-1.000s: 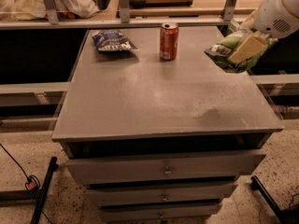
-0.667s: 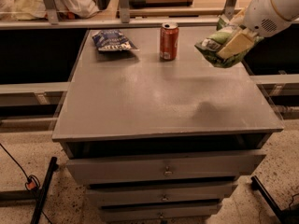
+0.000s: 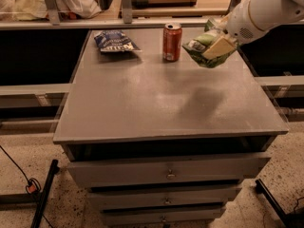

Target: Move green jalapeno chip bag near coke can

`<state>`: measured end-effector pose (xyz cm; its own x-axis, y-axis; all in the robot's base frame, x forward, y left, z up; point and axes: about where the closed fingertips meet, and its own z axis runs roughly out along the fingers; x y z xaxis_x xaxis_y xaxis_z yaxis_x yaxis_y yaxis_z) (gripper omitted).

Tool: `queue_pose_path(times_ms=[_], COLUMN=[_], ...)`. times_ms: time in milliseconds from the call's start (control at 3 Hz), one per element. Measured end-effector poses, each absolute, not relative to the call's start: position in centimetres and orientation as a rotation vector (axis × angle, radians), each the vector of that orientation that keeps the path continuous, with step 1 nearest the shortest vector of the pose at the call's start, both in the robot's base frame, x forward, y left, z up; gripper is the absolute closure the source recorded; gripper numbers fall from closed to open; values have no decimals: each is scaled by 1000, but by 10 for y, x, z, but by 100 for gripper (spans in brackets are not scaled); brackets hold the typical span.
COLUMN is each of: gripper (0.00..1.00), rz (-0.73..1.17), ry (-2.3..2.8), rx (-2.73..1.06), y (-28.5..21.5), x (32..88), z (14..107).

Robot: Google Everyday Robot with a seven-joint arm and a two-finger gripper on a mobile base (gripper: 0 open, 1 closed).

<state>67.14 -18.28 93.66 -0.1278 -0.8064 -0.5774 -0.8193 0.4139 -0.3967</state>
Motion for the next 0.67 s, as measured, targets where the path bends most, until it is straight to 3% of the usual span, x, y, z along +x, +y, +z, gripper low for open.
queue_pose_path(times_ms=[667], gripper=[59], rz=[-15], ry=[1960], rx=[-1328], y=[-173], x=[703], z=[917])
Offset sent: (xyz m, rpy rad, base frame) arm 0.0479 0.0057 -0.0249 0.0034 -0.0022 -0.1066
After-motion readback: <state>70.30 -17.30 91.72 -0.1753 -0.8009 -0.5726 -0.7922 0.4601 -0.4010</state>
